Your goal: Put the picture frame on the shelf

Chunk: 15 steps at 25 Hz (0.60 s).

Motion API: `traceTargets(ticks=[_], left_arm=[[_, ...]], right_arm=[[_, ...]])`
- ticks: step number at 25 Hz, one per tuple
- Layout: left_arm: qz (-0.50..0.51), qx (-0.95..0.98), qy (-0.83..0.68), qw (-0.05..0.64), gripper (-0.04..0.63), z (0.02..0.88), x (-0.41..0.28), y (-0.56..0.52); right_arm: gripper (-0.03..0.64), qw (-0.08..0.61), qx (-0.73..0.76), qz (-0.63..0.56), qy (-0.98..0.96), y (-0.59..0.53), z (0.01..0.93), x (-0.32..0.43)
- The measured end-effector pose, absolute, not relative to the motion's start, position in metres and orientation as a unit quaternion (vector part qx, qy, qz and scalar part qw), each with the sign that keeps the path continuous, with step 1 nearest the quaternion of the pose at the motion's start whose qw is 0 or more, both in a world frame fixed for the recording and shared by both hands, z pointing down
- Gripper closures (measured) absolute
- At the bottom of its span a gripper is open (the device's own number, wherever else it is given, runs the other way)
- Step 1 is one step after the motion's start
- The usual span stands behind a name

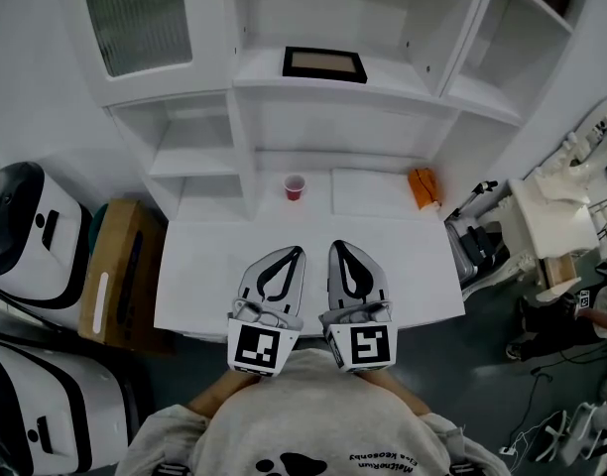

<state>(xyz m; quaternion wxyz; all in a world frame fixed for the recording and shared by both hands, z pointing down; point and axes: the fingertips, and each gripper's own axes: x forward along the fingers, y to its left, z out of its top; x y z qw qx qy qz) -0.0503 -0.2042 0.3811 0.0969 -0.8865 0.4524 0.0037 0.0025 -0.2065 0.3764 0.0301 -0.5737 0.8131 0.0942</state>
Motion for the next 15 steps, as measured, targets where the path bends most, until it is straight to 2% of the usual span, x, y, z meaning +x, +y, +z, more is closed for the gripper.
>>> traceTargets(ticks=[15], left_arm=[[0.003,-0.895,0.438,0.087,0.575,0.3930,-0.0572,-0.1965]], right_arm=[[0.583,0.019,-0.562,0.102,0.821,-0.2031,0.3731,-0.0085]])
